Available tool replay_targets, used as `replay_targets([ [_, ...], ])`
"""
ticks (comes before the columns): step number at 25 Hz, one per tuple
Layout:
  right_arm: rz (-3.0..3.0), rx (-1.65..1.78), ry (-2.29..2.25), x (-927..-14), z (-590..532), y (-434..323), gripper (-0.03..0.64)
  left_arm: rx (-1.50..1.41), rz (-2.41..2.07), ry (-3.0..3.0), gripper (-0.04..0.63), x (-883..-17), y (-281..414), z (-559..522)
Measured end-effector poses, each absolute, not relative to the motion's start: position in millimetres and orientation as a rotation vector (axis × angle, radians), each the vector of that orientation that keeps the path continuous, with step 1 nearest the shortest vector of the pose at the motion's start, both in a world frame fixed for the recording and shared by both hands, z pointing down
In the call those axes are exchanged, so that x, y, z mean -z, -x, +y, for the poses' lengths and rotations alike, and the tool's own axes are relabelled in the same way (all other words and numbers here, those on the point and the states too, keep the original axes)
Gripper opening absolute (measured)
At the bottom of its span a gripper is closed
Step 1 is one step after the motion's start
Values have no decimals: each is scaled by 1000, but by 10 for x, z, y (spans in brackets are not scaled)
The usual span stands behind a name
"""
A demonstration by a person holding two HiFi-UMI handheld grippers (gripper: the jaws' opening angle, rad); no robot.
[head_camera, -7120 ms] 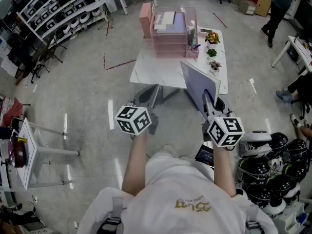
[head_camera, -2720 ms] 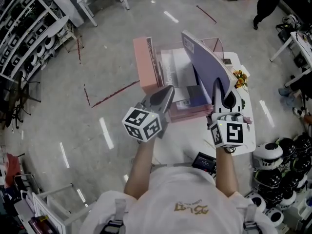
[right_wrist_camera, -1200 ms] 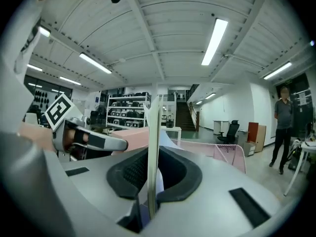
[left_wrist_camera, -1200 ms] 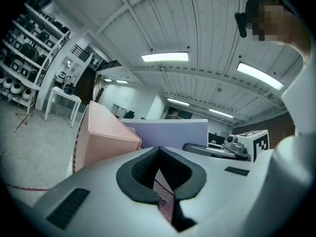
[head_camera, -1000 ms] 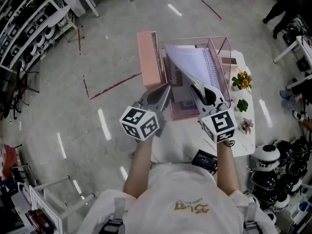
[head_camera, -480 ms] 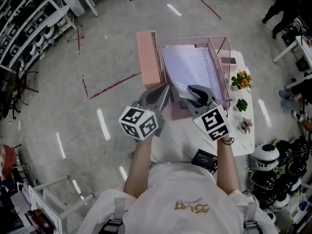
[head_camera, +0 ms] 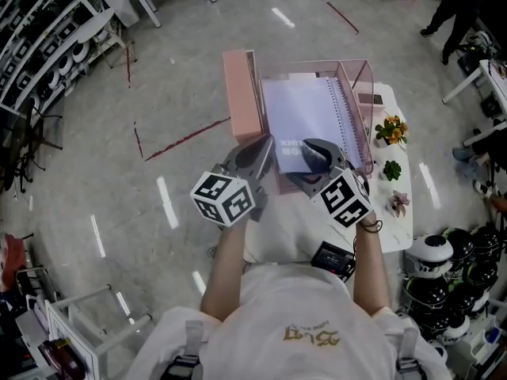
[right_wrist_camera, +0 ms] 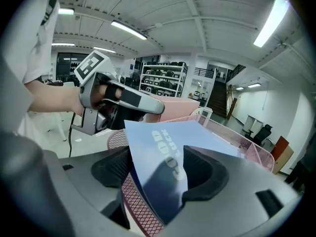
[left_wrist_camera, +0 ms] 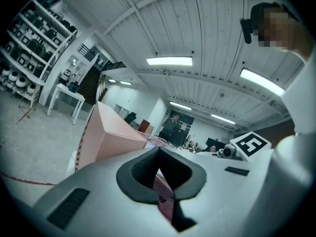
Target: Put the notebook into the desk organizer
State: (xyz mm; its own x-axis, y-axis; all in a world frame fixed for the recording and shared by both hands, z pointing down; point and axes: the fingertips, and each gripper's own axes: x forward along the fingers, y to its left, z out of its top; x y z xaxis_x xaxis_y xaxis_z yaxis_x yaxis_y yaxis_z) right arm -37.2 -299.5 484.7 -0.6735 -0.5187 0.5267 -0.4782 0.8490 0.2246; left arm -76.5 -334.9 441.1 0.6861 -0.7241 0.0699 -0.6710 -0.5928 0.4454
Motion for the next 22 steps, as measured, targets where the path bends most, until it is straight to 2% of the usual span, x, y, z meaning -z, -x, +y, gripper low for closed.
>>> replay_targets([
  [5, -2455, 32, -658, -4843, -2869, 346, 382, 172, -1072, -2457, 15, -4371, 757, -3300],
  [12, -2507, 28, -758, -4722, -2770, 300, 371, 168, -1096, -2459, 17, -4354, 776, -3172],
  [22, -2730, -186, -970, -4445, -2499, 125, 328, 163, -1127, -2489, 17, -4286, 745, -2873],
])
